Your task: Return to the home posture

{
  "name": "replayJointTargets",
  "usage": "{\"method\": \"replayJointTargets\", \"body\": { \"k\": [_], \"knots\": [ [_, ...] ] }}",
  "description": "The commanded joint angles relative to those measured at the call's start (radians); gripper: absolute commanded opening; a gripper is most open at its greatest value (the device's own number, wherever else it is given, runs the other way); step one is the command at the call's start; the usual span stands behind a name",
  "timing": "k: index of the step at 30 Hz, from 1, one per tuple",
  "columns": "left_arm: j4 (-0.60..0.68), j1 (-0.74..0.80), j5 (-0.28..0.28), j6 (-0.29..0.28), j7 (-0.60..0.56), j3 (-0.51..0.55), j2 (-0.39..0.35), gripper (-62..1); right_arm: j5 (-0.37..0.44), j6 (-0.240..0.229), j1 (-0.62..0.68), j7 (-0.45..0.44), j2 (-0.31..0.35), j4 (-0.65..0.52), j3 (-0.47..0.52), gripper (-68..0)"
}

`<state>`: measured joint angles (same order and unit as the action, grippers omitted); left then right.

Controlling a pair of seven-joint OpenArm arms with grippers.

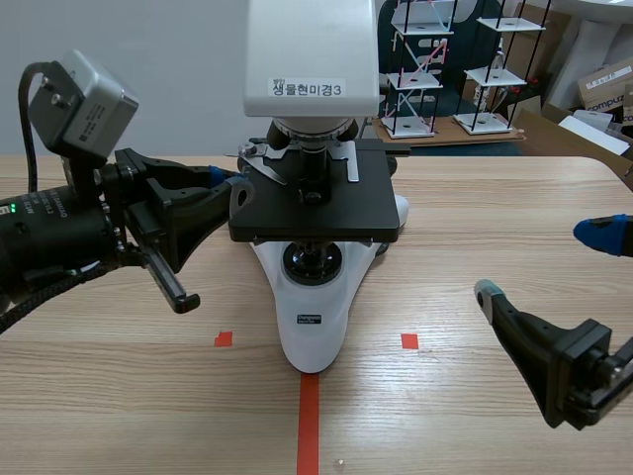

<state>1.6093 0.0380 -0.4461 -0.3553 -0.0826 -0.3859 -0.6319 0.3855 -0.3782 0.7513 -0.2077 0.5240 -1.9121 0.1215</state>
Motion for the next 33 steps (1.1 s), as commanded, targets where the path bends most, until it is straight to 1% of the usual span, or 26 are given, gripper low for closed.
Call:
{"method": "replayJointTargets", "body": {
  "k": [1,23,29,33],
  "knots": [
    [0.012,-0.008,-0.013,0.002,-0.018,0.0,0.0,-58.0,0.007,0.003,-0.003,-0.014,0.01,-0.018,0.002,-0.8],
    [0.012,-0.008,-0.013,0.002,-0.026,0.001,-0.004,-58.0,0.008,0.003,-0.003,-0.015,0.01,-0.018,0.002,-0.8],
    [0.012,0.001,-0.014,0.003,-0.042,0.004,-0.037,-58.0,0.008,0.003,-0.003,-0.015,0.01,-0.018,0.002,-0.8],
    [0.012,0.035,-0.014,0.006,-0.088,0.032,-0.066,-58.0,0.008,0.003,-0.003,-0.016,0.01,-0.018,0.002,-0.8]
  ]
}}
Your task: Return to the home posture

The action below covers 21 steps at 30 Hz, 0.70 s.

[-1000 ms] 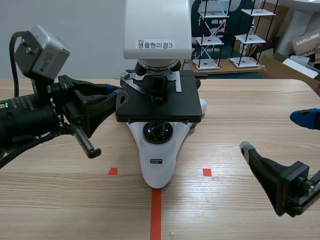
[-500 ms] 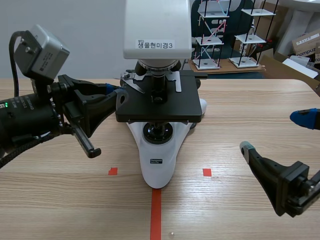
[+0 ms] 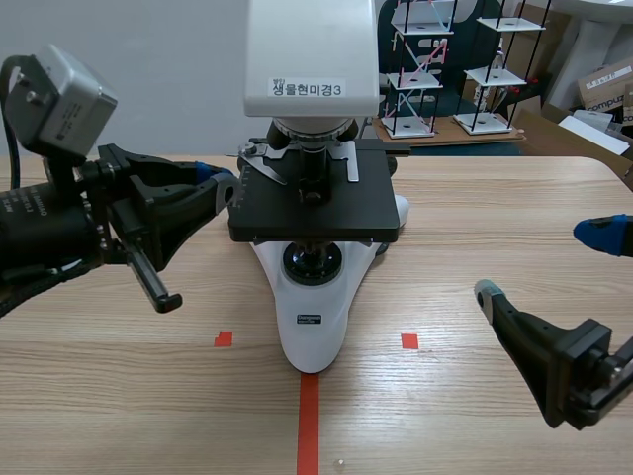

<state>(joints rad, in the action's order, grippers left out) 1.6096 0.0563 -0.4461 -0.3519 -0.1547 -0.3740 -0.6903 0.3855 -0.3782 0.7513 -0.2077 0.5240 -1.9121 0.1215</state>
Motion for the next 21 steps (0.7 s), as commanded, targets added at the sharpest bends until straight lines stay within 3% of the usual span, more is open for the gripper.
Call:
{"method": "replayJointTargets", "body": {
  "k": [1,9,13,21],
  "knots": [
    [0.012,0.031,-0.014,0.002,-0.022,0.034,-0.013,-58.0,0.008,0.003,-0.003,-0.016,0.01,-0.018,0.002,-0.8],
    [0.013,0.205,-0.013,-0.004,-0.098,0.164,-0.037,-57.9,0.008,0.003,-0.003,-0.015,0.01,-0.018,0.002,-0.8],
    [0.014,0.3,-0.013,-0.036,-0.143,0.225,-0.037,-57.9,0.008,0.003,-0.003,-0.015,0.01,-0.018,0.002,-0.8],
    [0.025,0.479,-0.012,-0.04,-0.285,0.337,-0.036,-57.6,0.008,0.003,-0.003,-0.016,0.01,-0.018,0.002,-0.8]
  ]
}}
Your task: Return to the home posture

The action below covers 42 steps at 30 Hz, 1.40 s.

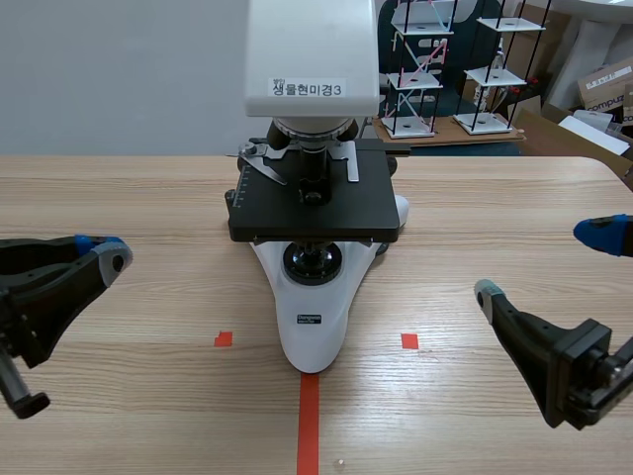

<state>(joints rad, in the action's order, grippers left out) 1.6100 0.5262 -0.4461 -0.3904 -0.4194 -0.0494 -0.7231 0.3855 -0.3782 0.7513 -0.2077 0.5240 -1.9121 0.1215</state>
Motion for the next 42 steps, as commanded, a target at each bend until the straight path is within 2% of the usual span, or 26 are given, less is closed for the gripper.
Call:
{"method": "replayJointTargets", "body": {
  "k": [1,3,8,10,11,13,19,24,32,38,42],
  "knots": [
    [0.031,0.031,-0.008,-0.002,-0.042,0.027,-0.003,-56.0,0.008,0.003,-0.003,-0.016,0.01,-0.018,0.002,-0.8],
    [0.047,0.076,0.026,-0.002,-0.092,0.058,0.004,-48.2,0.008,0.003,-0.003,-0.016,0.01,-0.018,0.002,-0.8],
    [0.074,0.153,0.122,-0.001,-0.174,0.12,0.06,-24.0,0.008,0.003,-0.003,-0.016,0.01,-0.018,0.002,-0.8],
    [0.074,0.174,0.121,0.004,-0.184,0.123,0.084,-12.4,0.008,0.003,-0.003,-0.016,0.01,-0.018,0.002,-0.8],
    [0.074,0.184,0.121,0.007,-0.186,0.123,0.095,-8.6,0.008,0.003,-0.003,-0.016,0.01,-0.018,0.002,-0.8],
    [0.074,0.207,0.121,0.017,-0.187,0.123,0.112,-4.9,0.008,0.003,-0.003,-0.016,0.01,-0.018,0.002,-0.8],
    [0.074,0.262,0.121,0.04,-0.198,0.123,0.13,0.7,0.008,0.003,-0.003,-0.015,0.01,-0.018,0.002,-0.8],
    [0.074,0.307,0.122,0.064,-0.248,0.124,0.13,0.7,0.008,0.003,-0.003,-0.016,0.01,-0.018,0.002,-0.8],
    [0.074,0.344,0.12,0.067,-0.265,0.129,0.132,0.8,0.007,0.003,-0.003,-0.015,0.01,-0.018,0.002,-0.8],
    [0.074,0.355,0.122,0.075,-0.264,0.172,0.182,0.8,0.008,0.003,-0.003,-0.015,0.01,-0.018,0.002,-0.8],
    [0.074,0.358,0.155,0.074,-0.262,0.204,0.196,0.8,0.008,0.003,-0.003,-0.015,0.01,-0.018,0.002,-0.8]
  ]
}}
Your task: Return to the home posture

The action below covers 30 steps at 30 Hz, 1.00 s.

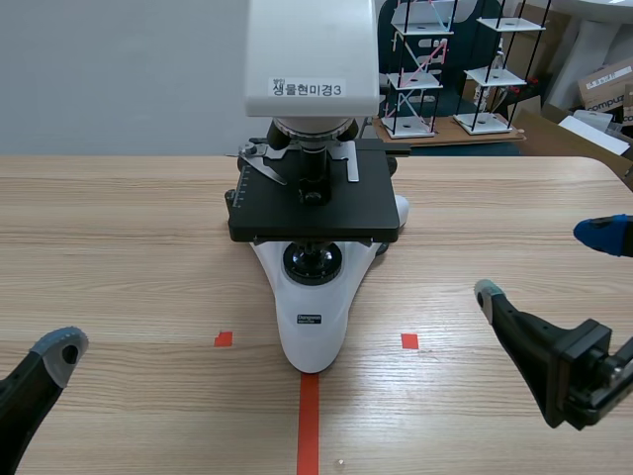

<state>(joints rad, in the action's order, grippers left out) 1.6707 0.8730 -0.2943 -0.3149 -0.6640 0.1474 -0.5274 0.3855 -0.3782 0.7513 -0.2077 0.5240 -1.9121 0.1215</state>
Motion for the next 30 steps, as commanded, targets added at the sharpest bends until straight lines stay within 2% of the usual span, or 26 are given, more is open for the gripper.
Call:
{"method": "replayJointTargets", "body": {
  "k": [1,9,17,22,27,30],
  "knots": [
    [0.014,0.011,0.008,-0.002,-0.017,0.014,0.001,0.6,0.008,0.003,-0.003,-0.015,0.01,-0.018,0.002,-0.8],
    [0.014,0.011,0.007,-0.017,-0.017,0.045,-0.008,0.6,0.008,0.003,-0.003,-0.015,0.01,-0.018,0.002,-0.8],
    [0.014,0.01,0.012,-0.021,-0.008,0.008,-0.005,0.6,0.008,0.003,-0.003,-0.015,0.01,-0.018,0.002,-0.8],
    [0.013,0.005,0.052,-0.02,-0.006,-0.026,0.007,0.6,0.008,0.003,-0.003,-0.015,0.01,-0.018,0.002,-0.8],
    [0.013,0.002,0.057,-0.011,-0.012,-0.043,0.021,0.6,0.008,0.003,-0.003,-0.015,0.01,-0.018,0.002,-0.8],
    [0.013,-0.012,0.109,-0.009,-0.013,-0.046,0.04,0.6,0.008,0.003,-0.003,-0.015,0.01,-0.018,0.002,-0.8]
  ]
}}
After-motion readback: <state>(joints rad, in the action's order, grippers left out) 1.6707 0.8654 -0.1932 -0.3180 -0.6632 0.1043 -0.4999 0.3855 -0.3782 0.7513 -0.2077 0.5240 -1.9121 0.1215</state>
